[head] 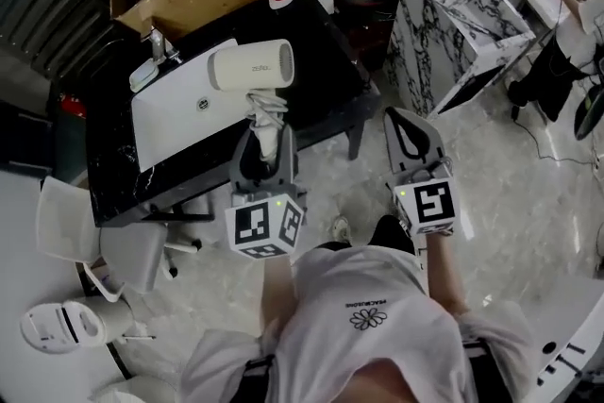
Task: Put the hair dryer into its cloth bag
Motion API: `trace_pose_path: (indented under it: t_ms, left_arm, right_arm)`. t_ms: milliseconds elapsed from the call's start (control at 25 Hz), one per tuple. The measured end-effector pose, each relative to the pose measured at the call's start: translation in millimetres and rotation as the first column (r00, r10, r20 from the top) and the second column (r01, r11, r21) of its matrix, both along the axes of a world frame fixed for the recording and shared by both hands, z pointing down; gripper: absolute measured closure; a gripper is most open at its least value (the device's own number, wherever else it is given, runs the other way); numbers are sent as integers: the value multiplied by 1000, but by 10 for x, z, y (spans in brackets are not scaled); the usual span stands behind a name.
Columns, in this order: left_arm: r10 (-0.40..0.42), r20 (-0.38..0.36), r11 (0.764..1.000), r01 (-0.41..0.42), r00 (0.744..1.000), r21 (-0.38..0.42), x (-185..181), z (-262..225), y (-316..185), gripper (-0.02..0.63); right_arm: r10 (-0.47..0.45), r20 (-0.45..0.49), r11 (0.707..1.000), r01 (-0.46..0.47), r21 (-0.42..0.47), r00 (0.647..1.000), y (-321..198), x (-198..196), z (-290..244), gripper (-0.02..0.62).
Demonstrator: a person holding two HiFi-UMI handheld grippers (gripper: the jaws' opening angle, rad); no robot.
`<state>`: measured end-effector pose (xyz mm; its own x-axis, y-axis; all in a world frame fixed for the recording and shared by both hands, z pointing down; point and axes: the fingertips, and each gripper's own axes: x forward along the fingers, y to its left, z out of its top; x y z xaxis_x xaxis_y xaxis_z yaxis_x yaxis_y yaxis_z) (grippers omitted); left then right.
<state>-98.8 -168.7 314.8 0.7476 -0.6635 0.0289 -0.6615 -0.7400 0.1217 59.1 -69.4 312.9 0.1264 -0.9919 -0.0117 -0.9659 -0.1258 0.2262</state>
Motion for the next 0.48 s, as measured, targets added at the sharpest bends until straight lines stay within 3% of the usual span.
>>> trace_pose_path:
  t_ms: [160, 280, 480]
  left_arm:
    - [-96, -2, 995, 96, 995, -2, -22, -35, -72, 391]
    - [-187, 4, 982, 187, 982, -6, 11, -27, -106, 391]
    - [-360, 24, 933, 360, 933, -2, 68, -28, -119, 391]
  right_arm:
    - [-77, 83, 997, 78, -15, 994, -359, 172, 57, 583]
    - [-177, 76, 984, 178, -12, 981, -597, 270, 16, 583]
    - [-331, 47, 943, 332, -32, 943, -928, 461, 1, 581]
